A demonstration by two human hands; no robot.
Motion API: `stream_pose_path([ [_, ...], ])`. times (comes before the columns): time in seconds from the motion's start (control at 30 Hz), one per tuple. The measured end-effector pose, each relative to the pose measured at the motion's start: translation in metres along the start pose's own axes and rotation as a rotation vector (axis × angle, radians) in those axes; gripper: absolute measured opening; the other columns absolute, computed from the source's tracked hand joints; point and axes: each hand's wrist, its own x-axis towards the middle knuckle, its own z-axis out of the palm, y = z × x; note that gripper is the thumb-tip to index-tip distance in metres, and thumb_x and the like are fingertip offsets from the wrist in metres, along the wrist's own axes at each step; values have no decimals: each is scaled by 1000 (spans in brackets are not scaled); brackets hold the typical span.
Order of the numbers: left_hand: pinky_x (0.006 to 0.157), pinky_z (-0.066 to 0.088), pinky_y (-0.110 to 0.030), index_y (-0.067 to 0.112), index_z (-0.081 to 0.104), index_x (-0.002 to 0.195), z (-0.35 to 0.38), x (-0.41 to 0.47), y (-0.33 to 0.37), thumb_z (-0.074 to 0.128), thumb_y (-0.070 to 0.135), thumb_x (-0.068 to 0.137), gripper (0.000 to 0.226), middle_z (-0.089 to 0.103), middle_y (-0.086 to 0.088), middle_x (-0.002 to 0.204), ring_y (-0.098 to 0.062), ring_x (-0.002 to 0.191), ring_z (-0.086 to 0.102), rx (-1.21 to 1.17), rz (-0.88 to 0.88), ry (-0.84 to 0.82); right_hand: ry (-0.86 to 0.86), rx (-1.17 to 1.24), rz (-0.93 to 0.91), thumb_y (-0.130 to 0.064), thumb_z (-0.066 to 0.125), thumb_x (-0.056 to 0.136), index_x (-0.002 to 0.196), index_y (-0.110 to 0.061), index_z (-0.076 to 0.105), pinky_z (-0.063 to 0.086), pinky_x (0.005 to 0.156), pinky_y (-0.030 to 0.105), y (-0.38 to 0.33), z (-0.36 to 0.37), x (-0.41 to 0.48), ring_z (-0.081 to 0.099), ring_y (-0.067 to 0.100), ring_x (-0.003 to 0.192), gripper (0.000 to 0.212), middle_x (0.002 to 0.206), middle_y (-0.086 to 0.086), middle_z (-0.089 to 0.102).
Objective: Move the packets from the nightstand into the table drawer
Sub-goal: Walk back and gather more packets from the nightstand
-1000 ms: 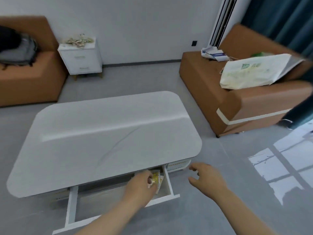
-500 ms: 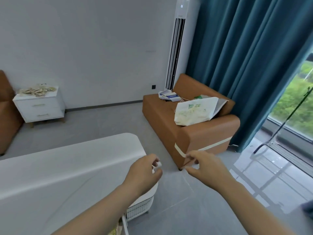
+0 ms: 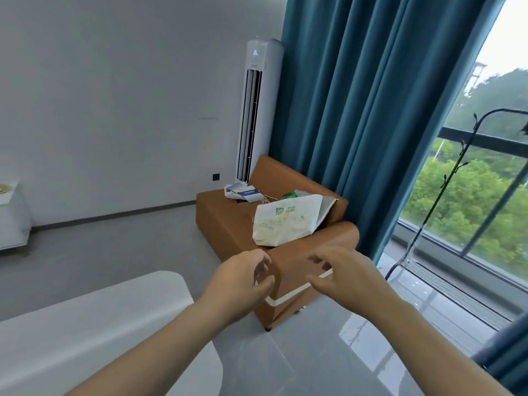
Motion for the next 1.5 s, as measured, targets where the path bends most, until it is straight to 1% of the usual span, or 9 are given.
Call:
stream_pose_path([
  [0.27, 77, 52, -24, 30, 57, 105, 0, 98, -29, 55, 37, 86, 20, 59, 18, 95, 0, 87, 56, -11, 71, -2, 3, -35, 40, -44, 57, 85, 118, -36, 58, 48, 80, 18, 22, -8, 93, 56, -1, 94, 33, 113, -19, 62],
  [0.4, 80, 53, -26, 31, 57, 107, 0, 143, -46, 56, 38, 87, 22, 60, 17, 98, -1, 90, 56, -1, 53, -3, -4, -45, 28, -45, 56, 85, 118, -39, 57, 45, 78, 17, 38, -1, 144, 54, -2, 95, 34, 115, -21, 61],
  [0.57, 81, 52, -25, 30, 56, 110, 10, 207, -68, 55, 35, 88, 23, 60, 15, 102, -3, 93, 56, 47, 32, 22, 5, -22, 8, -46, 55, 84, 118, -40, 57, 49, 84, 20, 68, 15, 216, 56, -1, 98, 35, 117, -22, 61],
  [0.73, 77, 50, -23, 29, 56, 108, 28, 282, -84, 57, 35, 88, 21, 58, 16, 99, -2, 88, 56, 67, 8, 49, 5, -16, -52, -47, 54, 84, 118, -41, 56, 42, 71, 14, 110, 29, 295, 55, -3, 95, 35, 116, -23, 60],
  [1.03, 78, 48, -26, 28, 56, 101, 54, 419, -112, 57, 31, 87, 15, 59, 15, 92, -5, 87, 55, 94, -94, 122, -29, 55, -190, -45, 55, 86, 120, -39, 55, 47, 86, 20, 172, 44, 449, 55, -1, 100, 34, 115, -21, 59],
  [1.13, 79, 48, -27, 28, 55, 100, 53, 454, -137, 57, 30, 86, 14, 59, 15, 93, -6, 87, 55, 121, -133, 133, -30, 90, -231, -45, 55, 86, 115, -39, 57, 49, 84, 22, 174, 59, 500, 55, -2, 96, 30, 111, -22, 60],
  [1.27, 79, 48, -28, 26, 56, 103, 37, 500, -180, 57, 32, 86, 17, 60, 13, 95, -8, 89, 56, 128, -191, 176, -22, 90, -292, -46, 54, 86, 118, -37, 58, 50, 82, 23, 161, 77, 572, 57, 2, 94, 34, 106, -20, 62],
  [1.4, 82, 47, -27, 23, 56, 107, 11, 545, -231, 58, 30, 87, 21, 61, 11, 99, -8, 92, 57, 142, -214, 198, -18, 102, -333, -43, 55, 86, 117, -35, 58, 38, 66, 14, 138, 92, 648, 52, 0, 82, 32, 103, -20, 62],
  [1.5, 85, 47, -31, 18, 57, 107, -21, 581, -272, 58, 26, 87, 22, 63, 7, 100, -12, 93, 57, 155, -238, 224, -27, 130, -359, -43, 55, 87, 117, -35, 58, 45, 72, 16, 110, 98, 709, 57, 0, 89, 31, 106, -17, 63],
])
